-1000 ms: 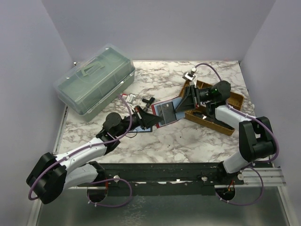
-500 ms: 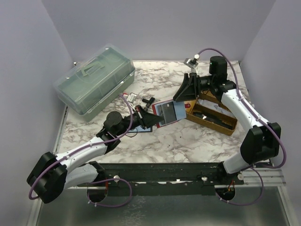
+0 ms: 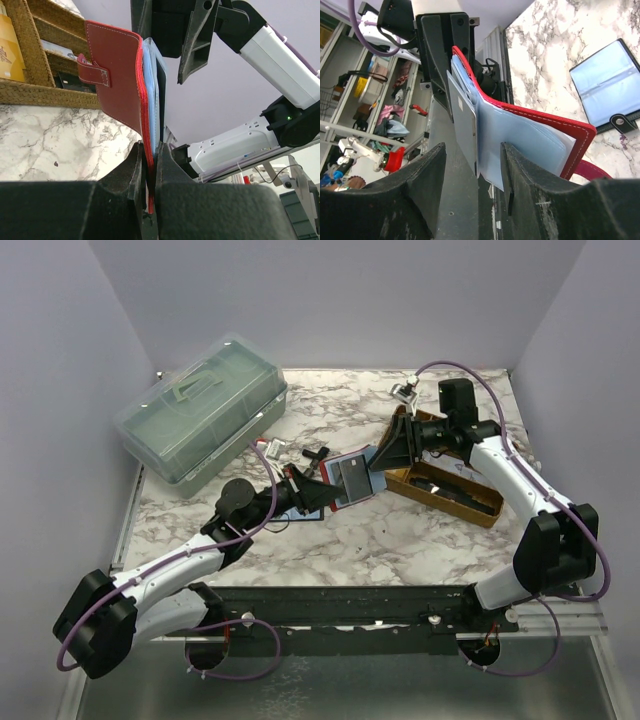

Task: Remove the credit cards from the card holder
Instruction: Remove the credit card from the card holder.

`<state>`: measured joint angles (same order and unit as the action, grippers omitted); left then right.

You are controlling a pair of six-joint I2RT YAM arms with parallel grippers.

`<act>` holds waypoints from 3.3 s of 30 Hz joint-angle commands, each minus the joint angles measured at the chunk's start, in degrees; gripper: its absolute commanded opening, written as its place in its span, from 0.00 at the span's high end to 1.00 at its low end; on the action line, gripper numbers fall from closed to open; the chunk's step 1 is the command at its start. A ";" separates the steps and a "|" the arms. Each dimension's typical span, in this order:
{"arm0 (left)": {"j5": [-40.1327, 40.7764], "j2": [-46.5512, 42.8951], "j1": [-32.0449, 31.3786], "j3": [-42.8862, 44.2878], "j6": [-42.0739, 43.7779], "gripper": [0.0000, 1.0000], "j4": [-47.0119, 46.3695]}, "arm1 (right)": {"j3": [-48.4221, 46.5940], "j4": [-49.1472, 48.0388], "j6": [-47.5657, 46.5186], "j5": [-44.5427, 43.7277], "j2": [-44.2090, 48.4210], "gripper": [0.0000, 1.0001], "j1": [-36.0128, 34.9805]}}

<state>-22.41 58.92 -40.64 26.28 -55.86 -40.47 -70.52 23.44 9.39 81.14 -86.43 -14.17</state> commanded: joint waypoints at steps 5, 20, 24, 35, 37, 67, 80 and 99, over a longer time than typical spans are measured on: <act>-0.13 -0.05 0.13 2.30 0.74 1.00 -1.81 | 0.34 0.01 0.16 0.84 0.40 0.46 -0.29; -1.49 4.41 0.13 5.33 1.31 1.00 -1.85 | 3.26 -10.33 10.22 4.24 0.31 0.51 -1.38; -1.66 4.54 0.17 5.85 1.47 1.00 -1.81 | 3.67 -12.05 12.77 2.90 -0.42 0.61 -1.30; -0.17 1.35 0.13 3.78 1.25 1.00 -1.89 | 5.79 -18.19 18.22 4.39 -0.13 0.98 -0.93; 0.48 0.40 0.17 3.05 1.25 1.00 -1.85 | 6.49 -19.68 19.03 4.98 0.50 1.00 -0.43; 2.57 -2.10 1.02 0.18 -1.76 1.00 -2.54 | 11.10 -29.32 25.67 6.03 2.41 0.84 3.53; 2.81 0.50 1.01 0.65 -2.85 1.00 -6.17 | 14.43 -38.30 33.98 5.93 1.80 0.62 3.40; 2.73 4.37 1.06 0.78 -4.75 1.00 -11.77 | 16.26 -48.49 45.43 5.49 -0.11 0.50 3.28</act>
<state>-20.23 62.43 -39.81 25.50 -59.77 -47.40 -56.73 -13.56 45.06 85.97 -85.54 -10.79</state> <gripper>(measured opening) 0.075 0.506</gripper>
